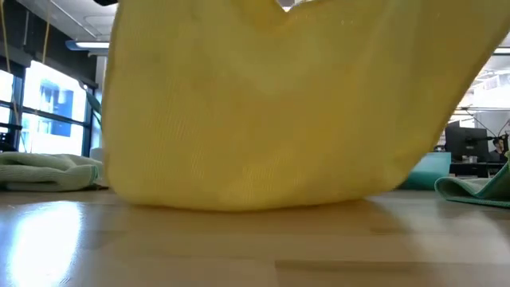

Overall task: Fold microfiber towels
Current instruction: Fold the yellow microfiber cloth

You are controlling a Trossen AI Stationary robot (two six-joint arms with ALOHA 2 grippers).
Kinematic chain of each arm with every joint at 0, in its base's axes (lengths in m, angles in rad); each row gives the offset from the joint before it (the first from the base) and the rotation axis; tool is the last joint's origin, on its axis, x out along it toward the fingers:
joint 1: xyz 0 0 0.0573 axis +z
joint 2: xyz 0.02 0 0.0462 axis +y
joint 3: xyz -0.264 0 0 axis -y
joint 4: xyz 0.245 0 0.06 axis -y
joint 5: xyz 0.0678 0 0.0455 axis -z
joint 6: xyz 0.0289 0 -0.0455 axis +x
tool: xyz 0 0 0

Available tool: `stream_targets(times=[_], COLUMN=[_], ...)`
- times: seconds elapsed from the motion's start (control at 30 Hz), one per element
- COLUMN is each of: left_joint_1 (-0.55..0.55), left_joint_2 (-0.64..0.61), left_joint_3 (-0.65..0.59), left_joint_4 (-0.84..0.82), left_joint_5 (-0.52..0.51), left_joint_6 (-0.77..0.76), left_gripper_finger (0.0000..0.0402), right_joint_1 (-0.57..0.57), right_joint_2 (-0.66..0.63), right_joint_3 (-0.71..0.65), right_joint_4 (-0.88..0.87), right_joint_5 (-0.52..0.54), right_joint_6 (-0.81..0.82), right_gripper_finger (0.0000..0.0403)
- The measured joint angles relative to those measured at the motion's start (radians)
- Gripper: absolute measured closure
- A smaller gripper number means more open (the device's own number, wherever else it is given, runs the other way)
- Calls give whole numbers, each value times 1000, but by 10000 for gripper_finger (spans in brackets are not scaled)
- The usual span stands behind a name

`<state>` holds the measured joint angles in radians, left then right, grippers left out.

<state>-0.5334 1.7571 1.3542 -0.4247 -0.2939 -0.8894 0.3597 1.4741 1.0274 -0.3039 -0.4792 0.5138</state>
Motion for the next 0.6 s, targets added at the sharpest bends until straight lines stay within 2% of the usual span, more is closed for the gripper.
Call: stream_targets(times=[0.13, 0.33, 0.5, 0.6], left_joint_1=[-7, -21, -46, -52], left_joint_2=[32, 32, 30, 30], left_joint_3=[0, 0, 0, 0], left_joint_4=[62, 51, 30, -21], left_joint_5=[-5, -7, 0, -44], left_joint_6=[-22, -38, -70, -141], left_gripper_finger=[401, 402, 401, 401], right_joint_1=[18, 38, 59, 60], right_joint_2=[29, 114, 168, 176], right_joint_3=[-15, -15, -16, -16], right_joint_4=[79, 134, 179, 156], right_joint_5=[5, -20, -51, -53], right_joint_6=[88, 181, 186, 164], right_gripper_finger=[403, 403, 403, 403])
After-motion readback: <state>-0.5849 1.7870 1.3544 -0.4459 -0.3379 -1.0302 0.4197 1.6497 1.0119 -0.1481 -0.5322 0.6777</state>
